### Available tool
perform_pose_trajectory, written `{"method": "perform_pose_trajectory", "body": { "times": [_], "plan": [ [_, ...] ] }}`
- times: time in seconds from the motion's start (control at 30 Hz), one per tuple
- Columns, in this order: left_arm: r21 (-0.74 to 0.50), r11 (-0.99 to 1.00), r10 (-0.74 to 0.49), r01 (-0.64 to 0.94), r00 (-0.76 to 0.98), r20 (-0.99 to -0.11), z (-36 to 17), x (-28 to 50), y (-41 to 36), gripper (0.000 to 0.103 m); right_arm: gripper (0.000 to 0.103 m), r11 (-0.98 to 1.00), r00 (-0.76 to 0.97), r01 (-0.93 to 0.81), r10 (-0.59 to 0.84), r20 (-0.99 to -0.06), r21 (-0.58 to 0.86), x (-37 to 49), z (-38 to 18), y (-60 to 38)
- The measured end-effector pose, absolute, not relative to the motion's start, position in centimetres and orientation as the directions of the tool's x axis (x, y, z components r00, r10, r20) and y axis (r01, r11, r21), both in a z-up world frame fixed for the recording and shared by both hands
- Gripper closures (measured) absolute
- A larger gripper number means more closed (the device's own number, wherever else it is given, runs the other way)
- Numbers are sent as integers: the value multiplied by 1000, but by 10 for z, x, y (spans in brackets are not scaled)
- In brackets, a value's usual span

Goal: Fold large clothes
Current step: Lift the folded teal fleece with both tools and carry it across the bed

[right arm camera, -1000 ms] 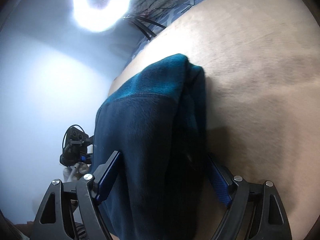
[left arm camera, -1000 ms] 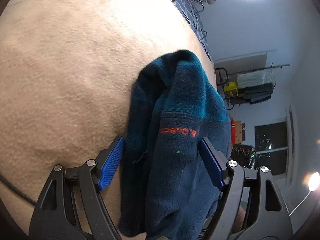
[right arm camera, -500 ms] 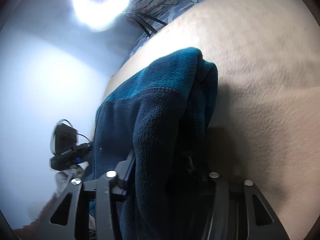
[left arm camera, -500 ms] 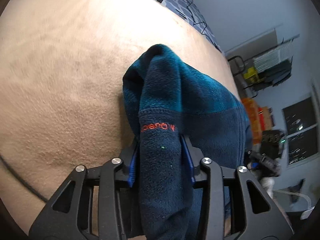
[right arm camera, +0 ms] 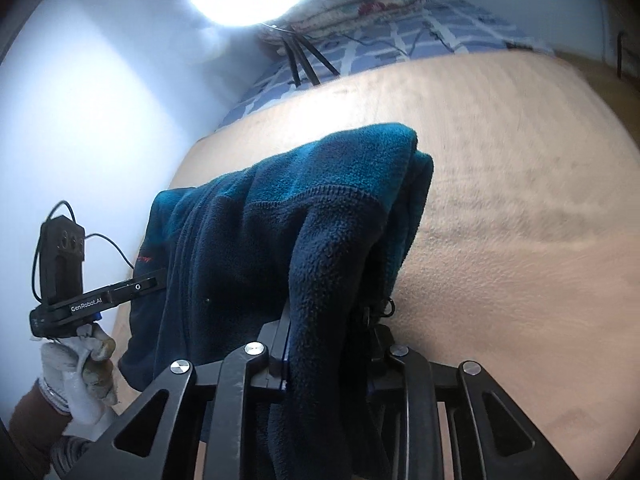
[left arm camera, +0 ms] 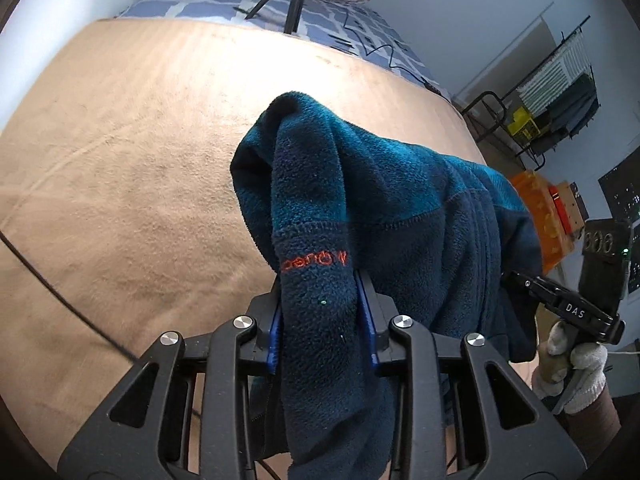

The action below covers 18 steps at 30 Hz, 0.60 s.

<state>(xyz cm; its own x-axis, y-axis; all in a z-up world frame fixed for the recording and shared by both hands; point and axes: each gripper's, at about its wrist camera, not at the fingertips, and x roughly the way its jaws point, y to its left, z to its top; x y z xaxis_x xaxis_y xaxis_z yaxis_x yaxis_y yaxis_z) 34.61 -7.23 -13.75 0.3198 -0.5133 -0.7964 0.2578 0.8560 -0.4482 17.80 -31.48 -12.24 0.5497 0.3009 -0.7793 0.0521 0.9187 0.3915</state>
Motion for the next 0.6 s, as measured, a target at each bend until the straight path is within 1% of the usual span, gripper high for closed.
{"method": "perform_pose_trajectory", "body": {
  "times": [0.07, 0.33, 0.6],
  "plan": [
    [-443, 856, -513, 265, 332, -792, -130, 338, -73, 73, 80, 931, 561, 45, 276, -781, 361, 172, -112, -309],
    [-428, 850, -521, 306, 374, -767, -98, 314, -76, 73, 80, 948, 608, 26, 236, -758, 316, 154, -79, -303],
    [-406, 839, -534, 361, 404, -743, -78, 324, -110, 73, 80, 958, 645, 36, 194, -739, 283, 153, -62, -327]
  ]
}}
